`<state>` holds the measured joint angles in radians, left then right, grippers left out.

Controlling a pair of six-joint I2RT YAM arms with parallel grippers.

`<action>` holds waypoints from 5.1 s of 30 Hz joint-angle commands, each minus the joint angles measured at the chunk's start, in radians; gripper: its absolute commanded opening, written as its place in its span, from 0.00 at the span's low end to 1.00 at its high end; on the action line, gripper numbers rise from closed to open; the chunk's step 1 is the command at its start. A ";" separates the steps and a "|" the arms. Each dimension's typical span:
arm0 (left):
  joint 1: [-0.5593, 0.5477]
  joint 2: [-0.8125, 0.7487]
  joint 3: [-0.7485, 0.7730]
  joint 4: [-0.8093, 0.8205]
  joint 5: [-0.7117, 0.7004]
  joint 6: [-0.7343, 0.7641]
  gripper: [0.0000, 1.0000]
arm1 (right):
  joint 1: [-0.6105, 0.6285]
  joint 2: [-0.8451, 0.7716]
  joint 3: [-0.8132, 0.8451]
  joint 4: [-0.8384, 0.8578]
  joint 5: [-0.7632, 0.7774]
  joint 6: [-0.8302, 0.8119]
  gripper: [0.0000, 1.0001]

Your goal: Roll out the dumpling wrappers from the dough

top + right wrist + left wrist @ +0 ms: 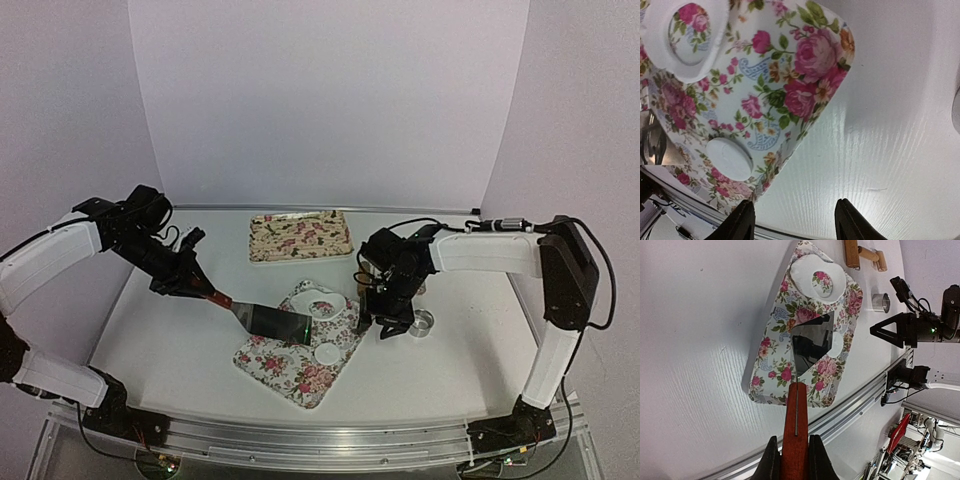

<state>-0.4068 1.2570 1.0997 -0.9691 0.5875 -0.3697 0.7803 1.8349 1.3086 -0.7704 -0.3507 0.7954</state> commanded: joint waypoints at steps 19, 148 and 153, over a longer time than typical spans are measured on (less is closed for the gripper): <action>-0.002 -0.026 0.083 -0.163 -0.076 0.119 0.00 | 0.021 0.258 0.197 -0.075 0.089 -0.092 0.30; -0.179 -0.004 -0.349 0.429 0.095 -0.304 0.00 | 0.094 0.425 0.341 -0.156 0.133 -0.085 0.02; -0.180 -0.014 -0.384 0.462 0.093 -0.329 0.00 | 0.093 0.426 0.343 -0.159 0.136 -0.089 0.02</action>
<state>-0.5800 1.2484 0.7421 -0.5519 0.6876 -0.6775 0.8497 2.1992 1.6577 -0.8834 -0.2520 0.7151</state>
